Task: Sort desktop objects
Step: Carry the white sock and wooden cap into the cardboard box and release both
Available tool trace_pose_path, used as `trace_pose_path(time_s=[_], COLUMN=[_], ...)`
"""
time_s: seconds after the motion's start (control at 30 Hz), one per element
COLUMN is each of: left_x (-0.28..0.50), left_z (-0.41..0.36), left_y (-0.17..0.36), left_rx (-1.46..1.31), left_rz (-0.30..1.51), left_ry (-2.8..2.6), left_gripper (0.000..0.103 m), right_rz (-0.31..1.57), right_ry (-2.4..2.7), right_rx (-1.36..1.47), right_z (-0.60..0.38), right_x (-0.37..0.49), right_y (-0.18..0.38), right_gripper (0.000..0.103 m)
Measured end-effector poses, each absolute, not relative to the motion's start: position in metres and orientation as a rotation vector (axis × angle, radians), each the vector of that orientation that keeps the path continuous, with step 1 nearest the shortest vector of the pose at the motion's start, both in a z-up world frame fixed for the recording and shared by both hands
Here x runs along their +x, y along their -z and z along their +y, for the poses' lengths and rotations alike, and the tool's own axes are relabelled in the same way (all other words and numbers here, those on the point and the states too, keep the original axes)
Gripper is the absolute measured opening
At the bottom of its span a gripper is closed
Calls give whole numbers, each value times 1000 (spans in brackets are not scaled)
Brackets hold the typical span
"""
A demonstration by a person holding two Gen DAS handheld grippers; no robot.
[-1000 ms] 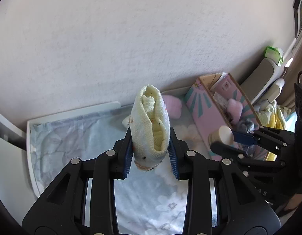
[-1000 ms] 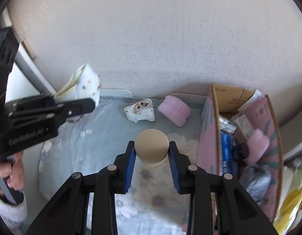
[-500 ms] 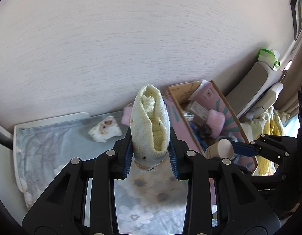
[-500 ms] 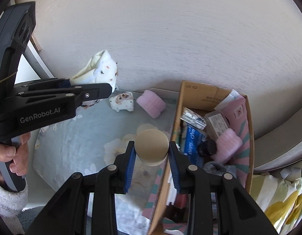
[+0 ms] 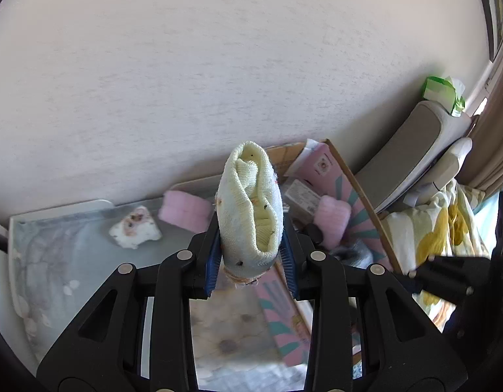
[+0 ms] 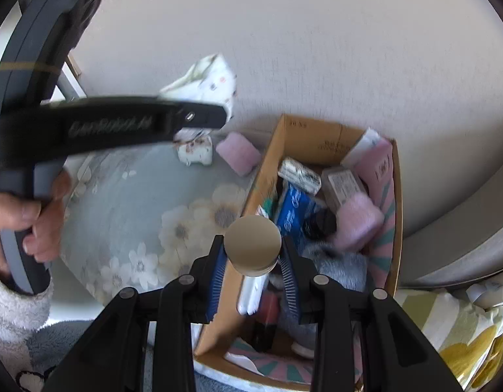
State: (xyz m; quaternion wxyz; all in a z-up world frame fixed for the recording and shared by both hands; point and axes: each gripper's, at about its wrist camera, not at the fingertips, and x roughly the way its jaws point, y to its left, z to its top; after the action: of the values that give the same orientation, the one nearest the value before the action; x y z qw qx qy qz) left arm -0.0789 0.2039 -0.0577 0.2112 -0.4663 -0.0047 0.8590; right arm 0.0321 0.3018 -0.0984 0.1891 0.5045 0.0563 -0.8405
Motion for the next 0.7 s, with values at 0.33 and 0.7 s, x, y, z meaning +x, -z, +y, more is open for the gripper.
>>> trace_pose_path(time_s=[0.33,0.7], left_x=[-88,-98], left_z=[264,298], left_y=[81,100], left_rx=[-1346,-1397], left_rz=[32,109], left_ry=[-2322,-2287], left_gripper=[29,29], right_rz=[123,76], right_ry=[2319,2287], right_rx=[1491,1528], right_z=[336,348], right_x=[37,30], right_y=[125,138], right_gripper=[31,31])
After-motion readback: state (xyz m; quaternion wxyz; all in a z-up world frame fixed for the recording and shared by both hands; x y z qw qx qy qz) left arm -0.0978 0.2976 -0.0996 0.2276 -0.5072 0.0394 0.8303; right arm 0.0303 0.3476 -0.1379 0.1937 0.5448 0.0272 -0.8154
